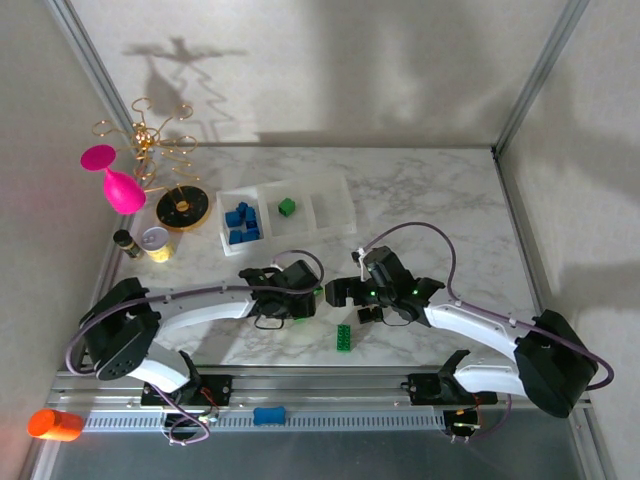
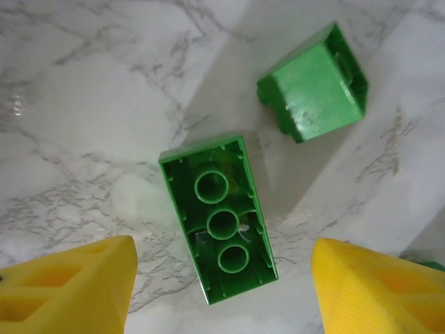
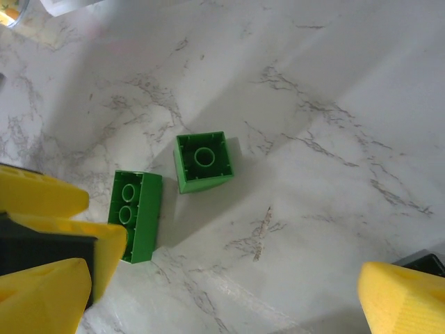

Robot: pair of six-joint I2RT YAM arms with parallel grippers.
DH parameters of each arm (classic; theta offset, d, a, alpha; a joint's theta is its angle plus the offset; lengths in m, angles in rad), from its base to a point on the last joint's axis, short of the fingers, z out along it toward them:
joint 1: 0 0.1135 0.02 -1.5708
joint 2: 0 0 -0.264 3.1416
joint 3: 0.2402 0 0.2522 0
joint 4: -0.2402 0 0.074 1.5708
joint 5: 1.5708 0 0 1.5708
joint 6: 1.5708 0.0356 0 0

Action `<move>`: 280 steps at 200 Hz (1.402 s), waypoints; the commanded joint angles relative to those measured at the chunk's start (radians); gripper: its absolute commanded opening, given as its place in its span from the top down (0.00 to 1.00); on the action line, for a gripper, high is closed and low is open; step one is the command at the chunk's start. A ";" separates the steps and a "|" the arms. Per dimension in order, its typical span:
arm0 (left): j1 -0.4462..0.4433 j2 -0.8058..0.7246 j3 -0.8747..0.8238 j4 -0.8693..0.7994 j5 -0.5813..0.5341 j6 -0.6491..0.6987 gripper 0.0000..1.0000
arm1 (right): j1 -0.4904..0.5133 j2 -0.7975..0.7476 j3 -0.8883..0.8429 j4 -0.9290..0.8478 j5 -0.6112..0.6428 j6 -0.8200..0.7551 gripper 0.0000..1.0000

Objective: Sort the legos into containers by color
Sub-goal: Pick up the lego from the middle-left of the table.

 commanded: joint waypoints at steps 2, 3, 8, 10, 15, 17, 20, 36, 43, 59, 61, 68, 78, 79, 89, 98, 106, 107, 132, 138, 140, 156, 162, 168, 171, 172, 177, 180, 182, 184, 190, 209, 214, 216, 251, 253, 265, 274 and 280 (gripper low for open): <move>-0.020 0.053 0.004 0.011 0.001 -0.029 0.33 | 0.007 -0.018 -0.013 0.001 0.033 0.017 0.01; -0.020 0.055 0.004 0.011 0.001 -0.030 0.33 | 0.007 -0.019 -0.012 0.001 0.033 0.016 0.01; -0.022 0.062 0.005 0.015 -0.003 -0.030 0.34 | 0.007 -0.018 -0.012 -0.002 0.036 0.015 0.01; -0.023 0.064 0.006 0.016 -0.004 -0.031 0.34 | 0.007 -0.016 -0.012 -0.003 0.037 0.015 0.01; -0.026 0.070 0.007 0.022 -0.009 -0.032 0.34 | 0.007 -0.015 -0.011 -0.007 0.038 0.014 0.01; -0.027 0.072 0.008 0.023 -0.010 -0.032 0.35 | 0.007 -0.016 -0.010 -0.008 0.039 0.014 0.01; -0.027 0.076 0.008 0.025 -0.012 -0.033 0.35 | 0.007 -0.016 -0.009 -0.009 0.040 0.014 0.01; -0.031 0.099 0.008 0.033 -0.020 -0.029 0.39 | 0.007 -0.018 -0.007 -0.011 0.044 0.009 0.01; -0.031 0.109 0.012 0.019 -0.033 -0.025 0.41 | 0.007 -0.020 -0.005 -0.013 0.046 0.010 0.01; -0.031 0.123 0.017 0.006 -0.057 -0.014 0.46 | 0.006 -0.024 -0.008 -0.008 0.047 0.009 0.01; -0.031 0.125 0.018 0.006 -0.059 -0.013 0.46 | 0.006 -0.024 -0.008 -0.007 0.047 0.009 0.01; -0.031 0.126 0.018 0.009 -0.062 -0.013 0.48 | 0.006 -0.023 -0.008 -0.006 0.049 0.010 0.01; -0.031 0.131 0.020 0.015 -0.060 -0.013 0.49 | 0.005 -0.018 -0.004 -0.006 0.049 0.007 0.01; -0.031 0.131 0.020 0.015 -0.060 -0.013 0.50 | 0.005 -0.018 -0.005 -0.007 0.049 0.006 0.01; -0.031 0.137 0.021 0.015 -0.064 -0.012 0.52 | 0.005 -0.013 -0.001 -0.006 0.049 0.005 0.01; -0.031 0.139 0.023 0.011 -0.069 -0.011 0.54 | 0.005 -0.011 0.000 -0.001 0.048 0.005 0.01; -0.031 0.138 0.022 0.010 -0.074 -0.010 0.57 | 0.006 -0.009 0.000 0.004 0.046 0.005 0.01; -0.031 0.138 0.022 0.009 -0.075 -0.010 0.57 | 0.005 -0.009 0.000 0.005 0.046 0.005 0.01; -0.031 0.121 0.020 0.016 -0.081 -0.005 0.65 | 0.005 0.003 0.010 0.008 0.044 0.005 0.01; -0.031 0.119 0.021 0.018 -0.081 0.000 0.67 | 0.006 0.004 0.012 0.007 0.045 0.004 0.01; -0.031 0.118 0.021 0.019 -0.081 0.000 0.67 | 0.004 0.006 0.012 0.008 0.044 0.004 0.01; -0.031 0.109 0.027 0.017 -0.084 0.006 0.71 | 0.005 0.005 0.015 0.010 0.045 0.005 0.01; -0.031 0.103 0.029 0.017 -0.084 0.007 0.72 | 0.004 0.004 0.016 0.012 0.044 0.006 0.01; -0.031 0.098 0.031 0.017 -0.086 0.007 0.72 | 0.005 0.001 0.015 0.014 0.045 0.008 0.01; -0.031 0.095 0.031 0.017 -0.087 0.006 0.72 | 0.005 0.001 0.015 0.015 0.045 0.009 0.01; -0.031 0.094 0.031 0.017 -0.087 0.006 0.72 | 0.005 0.001 0.015 0.016 0.044 0.009 0.01; -0.031 0.089 0.032 0.017 -0.088 0.007 0.72 | 0.005 0.000 0.016 0.017 0.044 0.009 0.01; -0.031 0.087 0.033 0.015 -0.090 0.007 0.72 | 0.005 -0.001 0.015 0.017 0.044 0.009 0.01; -0.031 0.084 0.034 0.015 -0.090 0.006 0.72 | 0.005 -0.001 0.016 0.017 0.044 0.009 0.01; -0.031 0.082 0.034 0.014 -0.092 0.006 0.72 | 0.005 -0.001 0.016 0.017 0.044 0.010 0.01; -0.032 0.076 0.035 0.011 -0.094 0.007 0.73 | 0.005 -0.003 0.019 0.016 0.045 0.011 0.01; -0.028 0.059 0.038 0.001 -0.114 0.011 0.74 | 0.004 -0.007 0.030 0.010 0.047 0.011 0.01; -0.026 0.055 0.040 -0.005 -0.117 0.012 0.74 | 0.005 -0.010 0.034 0.008 0.047 0.012 0.01; -0.025 0.054 0.042 -0.008 -0.119 0.014 0.74 | 0.005 -0.010 0.035 0.007 0.049 0.012 0.01; 0.002 0.006 0.071 -0.037 -0.141 0.037 0.74 | 0.005 -0.035 0.064 0.001 0.056 0.014 0.01; 0.005 0.004 0.073 -0.038 -0.141 0.039 0.74 | 0.005 -0.036 0.066 0.000 0.057 0.014 0.01; 0.025 -0.008 0.086 -0.048 -0.144 0.055 0.74 | 0.003 -0.041 0.079 -0.004 0.064 0.012 0.01; 0.042 -0.019 0.103 -0.057 -0.150 0.073 0.74 | 0.001 -0.042 0.090 -0.004 0.065 0.011 0.01; 0.058 -0.024 0.117 -0.062 -0.156 0.088 0.74 | -0.001 -0.041 0.097 -0.003 0.067 0.009 0.01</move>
